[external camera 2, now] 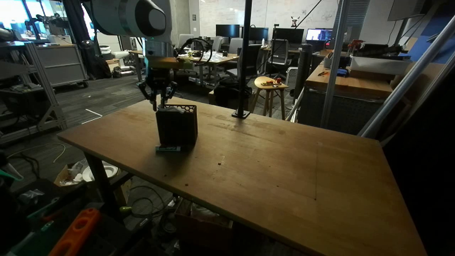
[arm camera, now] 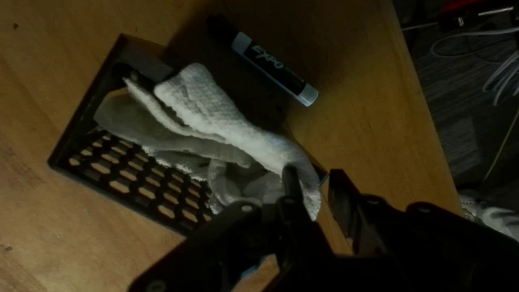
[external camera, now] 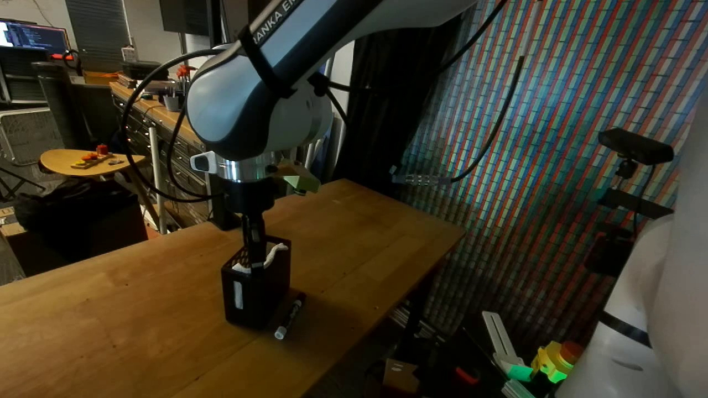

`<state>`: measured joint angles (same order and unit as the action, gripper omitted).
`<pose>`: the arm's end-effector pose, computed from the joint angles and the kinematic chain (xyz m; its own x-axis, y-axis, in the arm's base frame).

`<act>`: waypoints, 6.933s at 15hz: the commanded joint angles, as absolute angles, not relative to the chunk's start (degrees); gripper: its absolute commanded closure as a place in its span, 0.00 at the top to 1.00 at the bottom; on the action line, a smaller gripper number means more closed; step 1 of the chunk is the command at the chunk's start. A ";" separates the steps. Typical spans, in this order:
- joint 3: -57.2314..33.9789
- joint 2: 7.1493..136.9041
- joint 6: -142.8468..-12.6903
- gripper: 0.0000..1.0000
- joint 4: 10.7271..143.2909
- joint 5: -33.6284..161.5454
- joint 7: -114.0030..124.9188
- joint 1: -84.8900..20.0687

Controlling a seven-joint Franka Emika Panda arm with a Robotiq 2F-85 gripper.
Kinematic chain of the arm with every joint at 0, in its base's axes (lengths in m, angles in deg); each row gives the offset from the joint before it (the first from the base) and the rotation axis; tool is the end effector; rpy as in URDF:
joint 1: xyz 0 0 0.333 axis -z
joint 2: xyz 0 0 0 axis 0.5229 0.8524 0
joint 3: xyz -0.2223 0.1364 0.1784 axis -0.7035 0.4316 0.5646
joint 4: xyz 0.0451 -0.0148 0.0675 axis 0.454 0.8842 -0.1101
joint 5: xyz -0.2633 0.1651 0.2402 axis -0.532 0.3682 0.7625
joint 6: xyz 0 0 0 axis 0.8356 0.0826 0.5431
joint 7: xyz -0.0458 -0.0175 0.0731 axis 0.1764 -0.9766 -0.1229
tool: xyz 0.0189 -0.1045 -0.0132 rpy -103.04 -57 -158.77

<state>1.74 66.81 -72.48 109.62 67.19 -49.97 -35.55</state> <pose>0.5269 0.1256 0.2909 0.4356 0.8989 -0.0477 0.8916 -0.4381 -0.1147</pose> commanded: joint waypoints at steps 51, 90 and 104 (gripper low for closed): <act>3.64 86.78 -73.27 0.12 96.74 76.31 -53.10 -29.70; -0.89 64.57 -62.06 0.30 97.95 67.74 -31.78 -35.75; -0.56 74.26 -68.69 0.16 97.01 70.63 -37.39 -31.61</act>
